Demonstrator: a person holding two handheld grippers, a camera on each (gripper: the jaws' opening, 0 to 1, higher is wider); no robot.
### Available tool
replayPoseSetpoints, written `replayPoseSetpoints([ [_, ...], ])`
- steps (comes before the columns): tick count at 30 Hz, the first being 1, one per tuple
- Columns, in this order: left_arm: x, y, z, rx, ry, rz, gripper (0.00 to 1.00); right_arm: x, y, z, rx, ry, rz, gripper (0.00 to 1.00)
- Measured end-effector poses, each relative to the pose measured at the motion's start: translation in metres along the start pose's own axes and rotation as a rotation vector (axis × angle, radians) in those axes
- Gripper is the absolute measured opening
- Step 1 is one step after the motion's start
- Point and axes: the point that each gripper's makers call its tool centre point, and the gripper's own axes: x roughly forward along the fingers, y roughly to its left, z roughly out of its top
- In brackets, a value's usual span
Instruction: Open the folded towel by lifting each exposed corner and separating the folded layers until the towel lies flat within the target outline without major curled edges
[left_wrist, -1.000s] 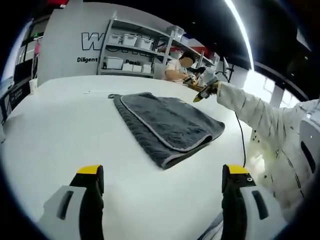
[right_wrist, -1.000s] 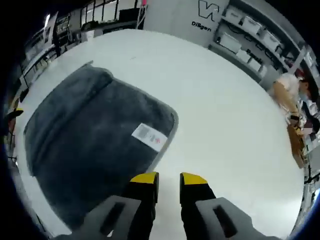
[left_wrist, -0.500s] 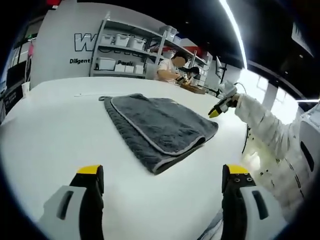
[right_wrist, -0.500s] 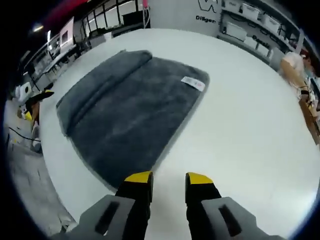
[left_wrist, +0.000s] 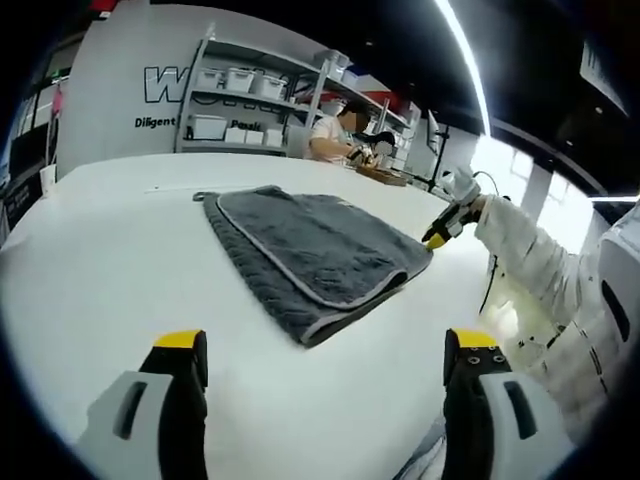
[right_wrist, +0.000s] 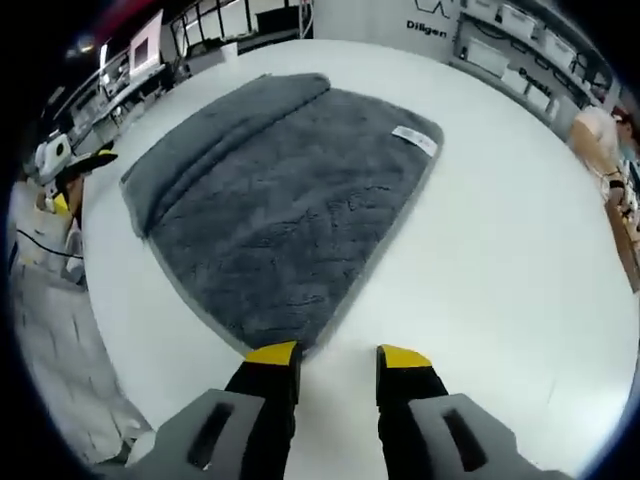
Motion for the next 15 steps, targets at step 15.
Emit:
replayPoseSetpoints([
  [15, 0.011, 0.005, 0.019, -0.011, -0.044, -0.008, 0.95, -0.017, -0.004, 0.029, 0.032, -0.158, -0.052, 0.29],
])
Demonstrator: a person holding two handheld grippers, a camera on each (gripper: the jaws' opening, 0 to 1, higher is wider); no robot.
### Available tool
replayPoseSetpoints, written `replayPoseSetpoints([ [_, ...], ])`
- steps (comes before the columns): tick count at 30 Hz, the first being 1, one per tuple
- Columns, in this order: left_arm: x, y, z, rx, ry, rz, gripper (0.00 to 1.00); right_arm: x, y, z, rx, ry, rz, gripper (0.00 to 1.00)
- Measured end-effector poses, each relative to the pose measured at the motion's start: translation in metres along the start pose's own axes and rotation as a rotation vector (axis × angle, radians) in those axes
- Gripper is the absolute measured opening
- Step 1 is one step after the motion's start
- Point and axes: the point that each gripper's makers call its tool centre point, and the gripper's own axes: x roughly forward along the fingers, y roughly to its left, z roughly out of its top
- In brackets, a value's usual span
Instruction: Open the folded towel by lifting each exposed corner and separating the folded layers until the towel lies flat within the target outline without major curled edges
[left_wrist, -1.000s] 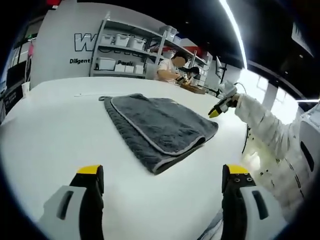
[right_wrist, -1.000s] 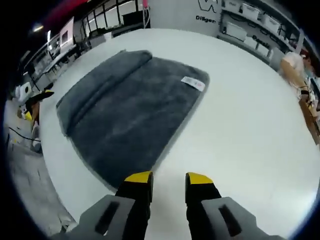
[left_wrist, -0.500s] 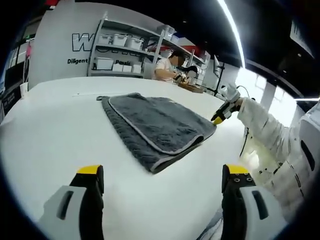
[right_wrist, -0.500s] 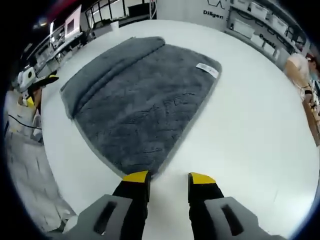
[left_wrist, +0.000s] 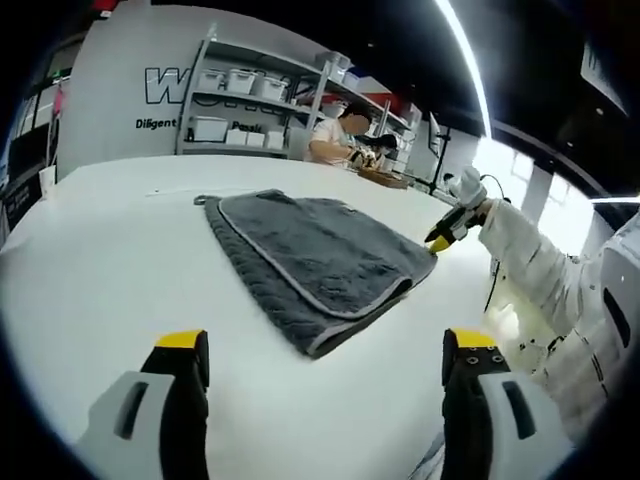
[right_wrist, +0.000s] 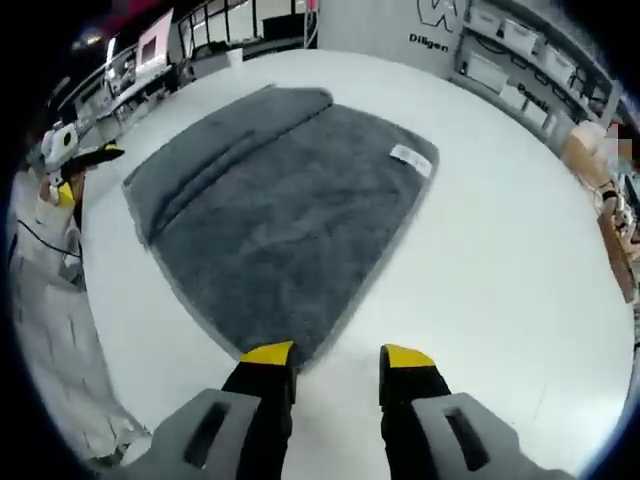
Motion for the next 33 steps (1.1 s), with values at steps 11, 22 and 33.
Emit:
replayPoseSetpoints([
  [11, 0.017, 0.020, 0.037, 0.064, -0.031, -0.017, 0.92, -0.018, 0.058, 0.019, -0.037, -0.137, -0.020, 0.67],
  [22, 0.027, 0.044, 0.077, 0.079, -0.060, -0.070, 0.90, -0.017, 0.097, 0.014, -0.073, -0.157, -0.131, 0.93],
  [33, 0.043, 0.063, 0.103, 0.136, -0.018, -0.061, 0.90, -0.017, 0.143, 0.038, -0.115, -0.275, -0.193, 0.99],
])
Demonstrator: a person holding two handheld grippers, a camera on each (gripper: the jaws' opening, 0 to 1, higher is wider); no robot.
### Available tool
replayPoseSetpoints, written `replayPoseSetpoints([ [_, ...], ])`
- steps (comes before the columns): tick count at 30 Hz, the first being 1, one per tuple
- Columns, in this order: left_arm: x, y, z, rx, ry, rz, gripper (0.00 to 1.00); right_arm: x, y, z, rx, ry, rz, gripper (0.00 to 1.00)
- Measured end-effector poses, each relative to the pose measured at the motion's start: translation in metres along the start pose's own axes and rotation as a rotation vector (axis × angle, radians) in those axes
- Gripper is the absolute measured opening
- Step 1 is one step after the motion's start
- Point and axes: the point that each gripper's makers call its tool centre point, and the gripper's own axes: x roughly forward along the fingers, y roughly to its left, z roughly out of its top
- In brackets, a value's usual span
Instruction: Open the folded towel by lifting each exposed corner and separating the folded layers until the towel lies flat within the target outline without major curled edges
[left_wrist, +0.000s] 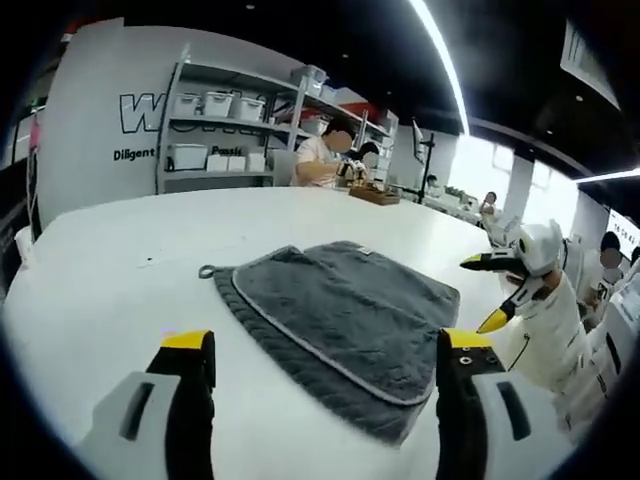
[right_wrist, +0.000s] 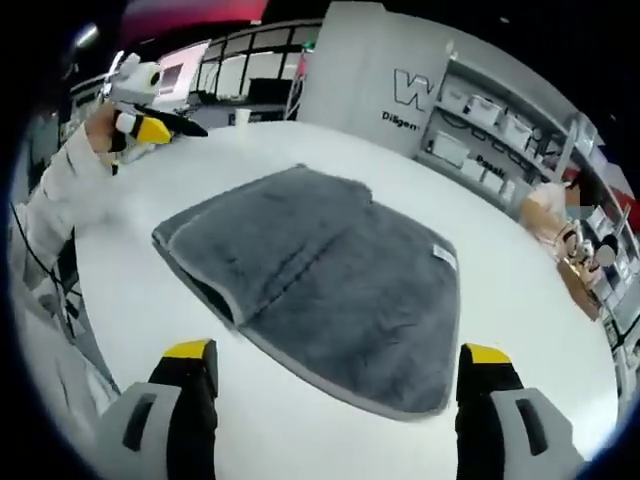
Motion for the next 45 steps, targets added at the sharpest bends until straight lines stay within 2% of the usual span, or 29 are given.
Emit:
replayPoseSetpoints([
  [4, 0.002, 0.008, 0.004, 0.040, 0.025, 0.032, 0.90, 0.000, 0.011, 0.006, -0.036, -0.018, 0.004, 0.99],
  [6, 0.006, 0.013, 0.012, 0.065, 0.026, 0.046, 0.89, -0.001, 0.033, 0.024, -0.061, -0.099, 0.051, 0.99],
  [8, 0.008, 0.016, 0.016, 0.075, 0.022, 0.052, 0.87, -0.002, 0.037, 0.026, -0.066, -0.103, 0.056, 0.98],
  [11, 0.020, 0.026, 0.020, 0.081, 0.038, 0.060, 0.89, 0.001, 0.054, 0.038, -0.139, -0.129, 0.055, 0.90],
  [13, 0.032, 0.027, 0.020, 0.085, 0.048, 0.038, 0.88, 0.005, 0.063, 0.048, -0.166, -0.163, 0.047, 0.88],
  [15, 0.034, 0.028, 0.020, 0.085, 0.050, 0.036, 0.87, 0.008, 0.076, 0.052, -0.158, -0.173, 0.081, 0.89],
  [17, 0.046, 0.034, 0.020, 0.093, 0.051, 0.030, 0.84, 0.010, 0.083, 0.056, -0.156, -0.193, 0.092, 0.86],
  [18, 0.056, 0.041, 0.023, 0.062, 0.029, 0.040, 0.82, 0.011, 0.087, 0.059, -0.159, -0.201, 0.095, 0.84],
  [19, 0.061, 0.043, 0.023, 0.022, 0.025, 0.044, 0.79, 0.012, 0.089, 0.060, -0.160, -0.203, 0.096, 0.81],
  [22, 0.077, 0.046, 0.024, 0.036, 0.029, 0.029, 0.77, 0.015, 0.102, 0.071, -0.159, -0.243, 0.120, 0.76],
  [24, 0.087, 0.049, 0.028, 0.020, 0.008, 0.029, 0.76, 0.018, 0.105, 0.076, -0.139, -0.272, 0.116, 0.69],
  [27, 0.102, 0.059, 0.032, 0.012, -0.007, 0.043, 0.70, 0.022, 0.112, 0.079, -0.120, -0.289, 0.131, 0.60],
  [29, 0.110, 0.066, 0.029, 0.032, 0.012, 0.068, 0.67, 0.026, 0.118, 0.082, -0.117, -0.309, 0.139, 0.54],
  [31, 0.119, 0.070, 0.025, 0.048, 0.039, 0.074, 0.68, 0.031, 0.128, 0.087, -0.156, -0.342, 0.169, 0.42],
  [32, 0.126, 0.075, 0.019, 0.095, 0.069, 0.086, 0.68, 0.033, 0.132, 0.085, -0.156, -0.335, 0.183, 0.36],
  [33, 0.132, 0.078, 0.013, 0.093, 0.101, 0.093, 0.67, 0.036, 0.135, 0.083, -0.143, -0.327, 0.194, 0.33],
  [35, 0.141, 0.080, 0.012, 0.086, 0.095, 0.089, 0.66, 0.039, 0.139, 0.083, -0.141, -0.331, 0.201, 0.33],
  [39, 0.153, 0.082, 0.007, 0.091, 0.102, 0.087, 0.57, 0.043, 0.147, 0.084, -0.141, -0.333, 0.199, 0.28],
  [42, 0.161, 0.080, -0.003, 0.083, 0.136, 0.069, 0.60, 0.046, 0.150, 0.083, -0.120, -0.335, 0.196, 0.24],
  [45, 0.170, 0.081, -0.005, 0.074, 0.126, 0.069, 0.59, 0.048, 0.151, 0.082, -0.105, -0.331, 0.205, 0.17],
])
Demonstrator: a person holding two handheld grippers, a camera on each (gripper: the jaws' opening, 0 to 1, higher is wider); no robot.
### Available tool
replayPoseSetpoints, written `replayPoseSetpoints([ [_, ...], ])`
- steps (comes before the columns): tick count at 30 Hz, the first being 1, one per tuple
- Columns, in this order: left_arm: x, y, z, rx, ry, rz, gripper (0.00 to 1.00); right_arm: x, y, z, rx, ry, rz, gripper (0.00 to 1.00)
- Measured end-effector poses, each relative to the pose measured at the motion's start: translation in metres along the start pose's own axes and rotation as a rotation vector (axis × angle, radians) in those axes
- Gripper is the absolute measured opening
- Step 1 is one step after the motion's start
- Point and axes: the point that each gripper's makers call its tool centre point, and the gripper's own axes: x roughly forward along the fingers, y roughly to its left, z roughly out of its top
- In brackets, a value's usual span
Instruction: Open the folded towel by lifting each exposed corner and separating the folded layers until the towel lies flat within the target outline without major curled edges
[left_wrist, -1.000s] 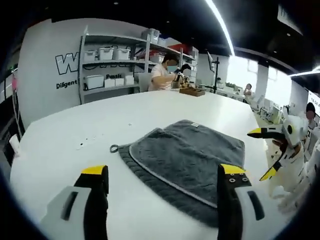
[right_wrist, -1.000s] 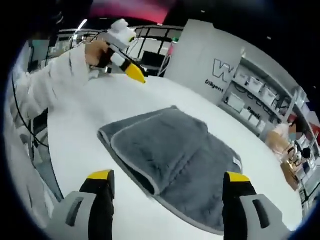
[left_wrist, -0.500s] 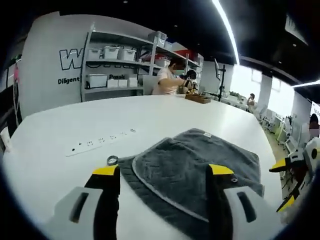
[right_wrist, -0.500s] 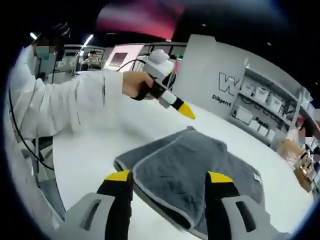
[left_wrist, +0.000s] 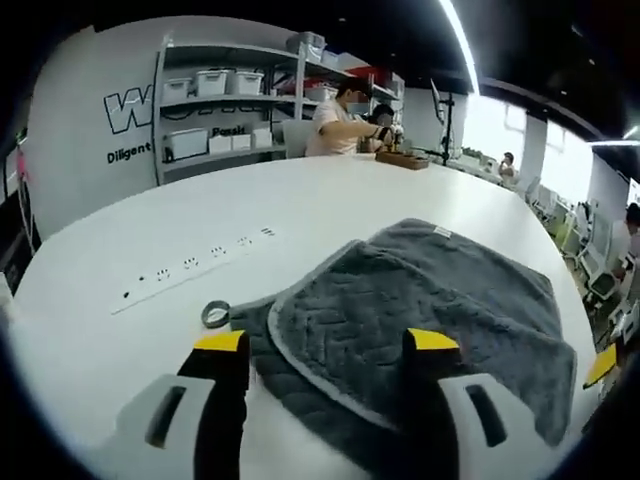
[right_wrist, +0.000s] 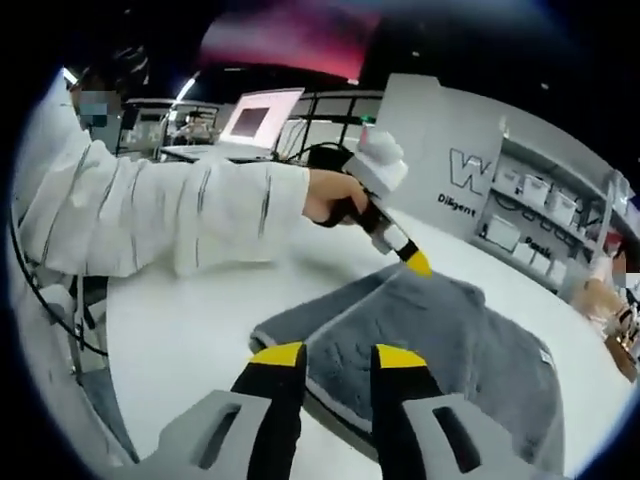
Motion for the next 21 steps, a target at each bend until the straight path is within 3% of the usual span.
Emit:
replayPoseSetpoints([
  [3, 0.006, 0.003, 0.001, -0.017, -0.015, 0.005, 0.54, 0.000, 0.003, -0.002, 0.002, 0.016, 0.014, 0.17],
  [6, 0.007, 0.009, -0.002, 0.065, 0.028, 0.057, 0.49, -0.004, 0.002, -0.004, -0.015, 0.027, 0.012, 0.15],
  [11, 0.013, 0.011, 0.001, 0.002, 0.001, 0.043, 0.47, -0.006, 0.001, -0.005, -0.022, 0.039, 0.023, 0.09],
  [15, 0.020, 0.014, -0.003, 0.009, 0.024, 0.047, 0.46, -0.004, 0.001, -0.010, -0.078, 0.079, 0.009, 0.08],
  [21, 0.024, 0.021, -0.006, -0.015, 0.029, 0.067, 0.37, -0.008, 0.000, -0.015, -0.075, 0.088, 0.025, 0.02],
])
